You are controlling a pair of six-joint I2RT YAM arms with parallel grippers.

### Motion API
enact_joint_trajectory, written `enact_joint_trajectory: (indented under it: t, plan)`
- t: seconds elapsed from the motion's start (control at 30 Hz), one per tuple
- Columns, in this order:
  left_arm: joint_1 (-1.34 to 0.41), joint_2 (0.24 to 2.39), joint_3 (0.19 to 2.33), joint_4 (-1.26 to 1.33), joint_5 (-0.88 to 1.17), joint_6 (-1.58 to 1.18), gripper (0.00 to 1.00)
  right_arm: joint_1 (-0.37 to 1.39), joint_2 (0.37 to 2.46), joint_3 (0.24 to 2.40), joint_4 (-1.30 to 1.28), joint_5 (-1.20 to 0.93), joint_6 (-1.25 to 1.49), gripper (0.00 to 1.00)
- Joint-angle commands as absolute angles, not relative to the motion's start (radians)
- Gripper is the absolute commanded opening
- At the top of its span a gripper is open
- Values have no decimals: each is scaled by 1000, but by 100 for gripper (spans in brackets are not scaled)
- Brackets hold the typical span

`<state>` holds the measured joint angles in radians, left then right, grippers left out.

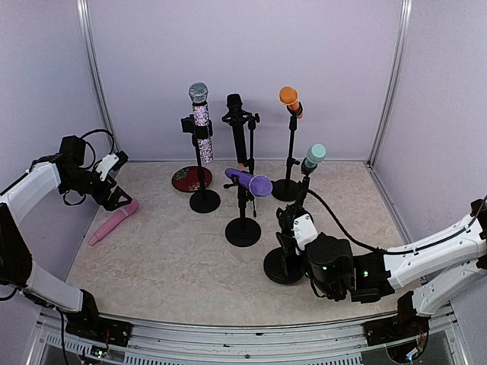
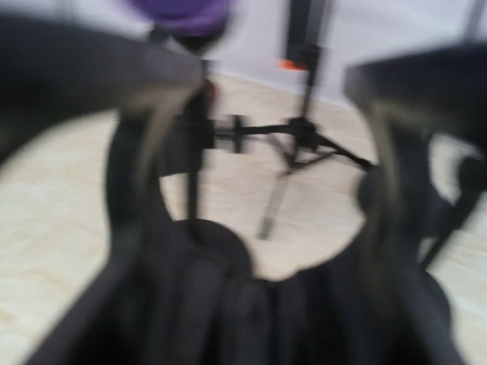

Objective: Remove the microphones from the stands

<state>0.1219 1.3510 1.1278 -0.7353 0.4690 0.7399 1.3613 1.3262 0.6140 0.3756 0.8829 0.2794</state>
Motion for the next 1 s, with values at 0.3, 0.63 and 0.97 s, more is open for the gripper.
enact_joint_trajectory:
  t: [0.3,0.63,0.97]
  plan:
    - [96,1336,1153,-746,466,739,99,1031,993,475,297,951,286,0]
    - [89,1338,1145,-743,469,749,99,533,1254,552,576,620,103,0]
    - [53,1341,1139,-753,443,743,99,331,1649,864,671,485,67,0]
